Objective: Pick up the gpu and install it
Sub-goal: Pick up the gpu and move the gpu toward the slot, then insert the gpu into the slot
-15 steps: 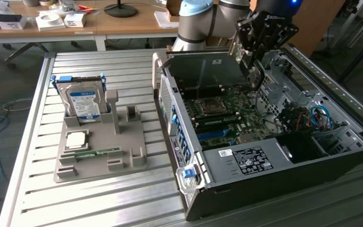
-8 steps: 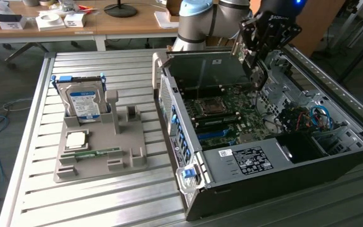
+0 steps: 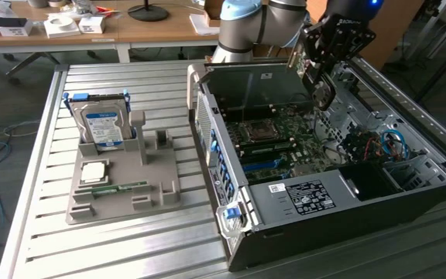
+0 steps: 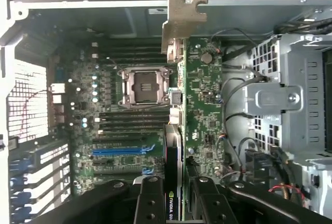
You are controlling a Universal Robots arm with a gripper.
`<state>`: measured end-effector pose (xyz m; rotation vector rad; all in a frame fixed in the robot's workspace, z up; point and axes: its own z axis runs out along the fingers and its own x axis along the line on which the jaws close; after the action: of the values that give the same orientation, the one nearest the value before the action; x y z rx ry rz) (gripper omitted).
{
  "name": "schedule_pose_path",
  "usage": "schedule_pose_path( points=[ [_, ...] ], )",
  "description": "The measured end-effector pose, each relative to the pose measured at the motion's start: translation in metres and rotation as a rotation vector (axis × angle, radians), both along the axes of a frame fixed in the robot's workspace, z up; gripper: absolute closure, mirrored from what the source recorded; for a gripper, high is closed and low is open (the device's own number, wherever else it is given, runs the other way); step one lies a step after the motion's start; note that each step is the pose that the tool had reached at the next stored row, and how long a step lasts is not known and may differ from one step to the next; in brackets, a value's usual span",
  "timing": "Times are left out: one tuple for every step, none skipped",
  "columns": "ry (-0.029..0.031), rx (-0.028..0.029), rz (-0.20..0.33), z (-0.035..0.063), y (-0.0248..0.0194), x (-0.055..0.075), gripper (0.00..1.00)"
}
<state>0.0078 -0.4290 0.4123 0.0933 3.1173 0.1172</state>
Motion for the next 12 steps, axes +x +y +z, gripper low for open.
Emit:
schedule_pose_path(
  points=[
    [-0.0001, 0.0008, 0.000, -0.0002, 0.0000, 0.0022, 0.74],
    [-0.0001, 0.0013, 0.000, -0.0003, 0.0000, 0.0040, 0.74],
    [-0.0001, 0.0014, 0.003, -0.0003, 0.0000, 0.0059, 0.74],
    [-0.0001, 0.0013, 0.009, -0.0005, 0.0000, 0.0074, 0.74],
    [-0.0001, 0.0012, 0.016, -0.0006, -0.0001, 0.0089, 0.74],
    [-0.0001, 0.0011, 0.020, -0.0007, -0.0001, 0.0100, 0.74],
    [-0.0001, 0.0012, 0.021, -0.0007, -0.0001, 0.0103, 0.74],
    [-0.0001, 0.0013, 0.021, -0.0008, 0.0000, 0.0103, 0.74],
    [-0.0001, 0.0013, 0.021, -0.0008, 0.0000, 0.0104, 0.74],
    [-0.0001, 0.0014, 0.021, -0.0008, 0.0000, 0.0104, 0.74],
    [-0.0001, 0.0014, 0.021, -0.0008, 0.0000, 0.0104, 0.74],
    [-0.0001, 0.0014, 0.021, -0.0008, 0.0000, 0.0104, 0.74]
  ],
)
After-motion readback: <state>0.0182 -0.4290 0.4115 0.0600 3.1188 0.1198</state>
